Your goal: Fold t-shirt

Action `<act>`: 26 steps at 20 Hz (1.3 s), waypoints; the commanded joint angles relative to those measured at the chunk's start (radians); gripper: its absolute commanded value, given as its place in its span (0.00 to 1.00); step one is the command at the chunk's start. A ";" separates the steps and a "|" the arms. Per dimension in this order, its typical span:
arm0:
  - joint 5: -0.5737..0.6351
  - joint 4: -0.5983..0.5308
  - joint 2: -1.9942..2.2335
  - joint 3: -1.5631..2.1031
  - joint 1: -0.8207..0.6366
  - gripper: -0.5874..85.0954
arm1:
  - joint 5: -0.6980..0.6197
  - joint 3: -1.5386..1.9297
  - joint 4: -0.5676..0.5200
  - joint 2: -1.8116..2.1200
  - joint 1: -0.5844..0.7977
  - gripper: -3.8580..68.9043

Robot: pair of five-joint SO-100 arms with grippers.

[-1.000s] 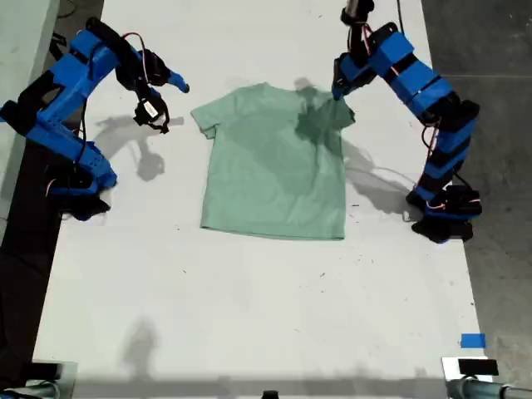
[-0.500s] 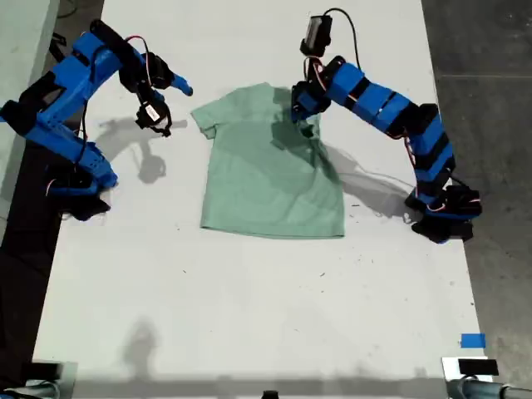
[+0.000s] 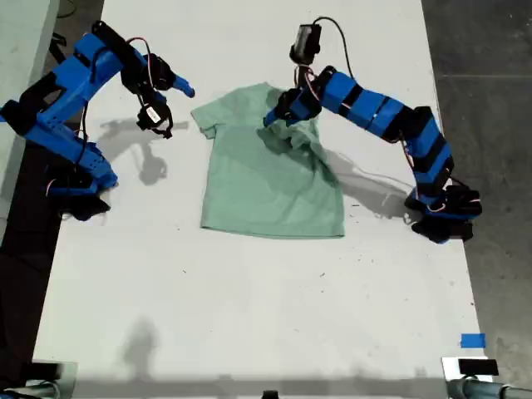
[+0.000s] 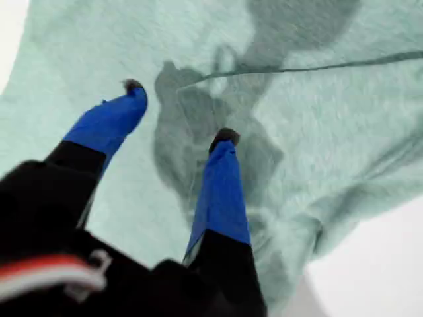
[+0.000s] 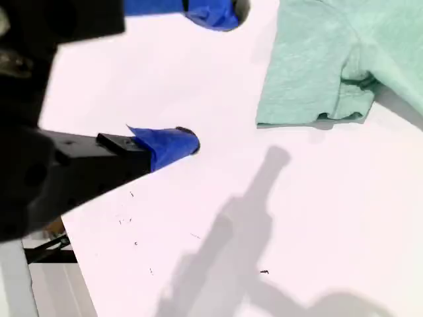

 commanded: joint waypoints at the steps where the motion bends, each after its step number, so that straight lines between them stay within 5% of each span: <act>1: -0.011 -0.025 -0.002 -0.012 0.021 0.37 | -0.060 -0.118 0.118 0.276 0.058 0.36; 7: -0.009 -0.084 -0.118 -0.041 0.011 0.37 | -0.146 -0.014 0.351 0.540 0.124 0.31; 16: 0.003 -0.126 -0.574 -0.348 -0.023 0.37 | -0.103 0.233 0.337 0.692 0.041 0.23; 24: -0.002 -0.057 -0.891 -0.626 -0.072 0.36 | -0.086 0.394 0.308 0.870 0.018 0.21; 26: -0.003 0.051 -1.028 -0.787 -0.080 0.33 | -0.083 0.443 0.296 0.920 0.023 0.21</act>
